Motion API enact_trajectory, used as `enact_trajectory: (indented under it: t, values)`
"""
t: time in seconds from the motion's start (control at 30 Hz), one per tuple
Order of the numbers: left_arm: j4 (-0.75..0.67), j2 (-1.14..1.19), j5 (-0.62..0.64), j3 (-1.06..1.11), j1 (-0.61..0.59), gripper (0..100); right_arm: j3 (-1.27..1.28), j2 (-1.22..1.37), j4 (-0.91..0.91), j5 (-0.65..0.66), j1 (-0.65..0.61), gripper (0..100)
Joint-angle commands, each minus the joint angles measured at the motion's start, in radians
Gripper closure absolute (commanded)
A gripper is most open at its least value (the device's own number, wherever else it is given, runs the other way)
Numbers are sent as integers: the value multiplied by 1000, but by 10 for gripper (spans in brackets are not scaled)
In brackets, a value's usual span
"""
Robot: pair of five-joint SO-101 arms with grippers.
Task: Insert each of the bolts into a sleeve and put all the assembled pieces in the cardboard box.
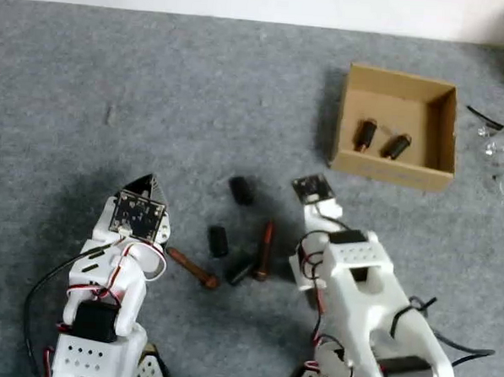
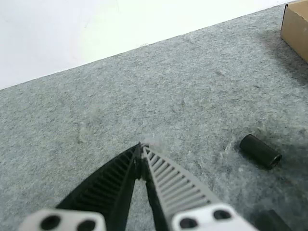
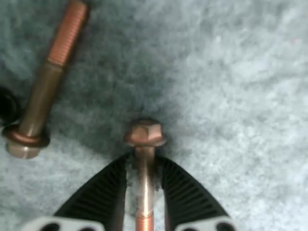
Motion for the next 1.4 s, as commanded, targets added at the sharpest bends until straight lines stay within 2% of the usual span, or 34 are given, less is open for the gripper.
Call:
enact_trajectory:
  t: [0.0, 0.1, 0.23, 0.57, 0.77, 1.07, 1.13, 1.2, 1.37]
  values:
    - [-31, -15, 0, 19, -4, 993, -59, 70, -30, 8, 42, 991]
    - [-31, -15, 0, 19, -4, 993, -68, 76, -30, 8, 44, 974]
    - [-31, -15, 0, 19, -4, 993, -68, 70, -33, 8, 45, 890]
    - [-31, -15, 0, 19, -4, 993, -68, 65, -54, 5, 47, 887]
    - [-31, -15, 0, 19, -4, 993, -58, -61, -81, 3, 47, 887]
    - [-31, -15, 0, 19, -4, 993, 54, -79, -113, 8, 45, 887]
    - [-31, -15, 0, 19, -4, 993, 54, -79, -113, 8, 45, 918]
    - [-31, -15, 0, 19, -4, 993, 56, -79, -114, 6, 47, 998]
    - [-31, -15, 0, 21, -4, 993, 59, -88, -114, 6, 47, 995]
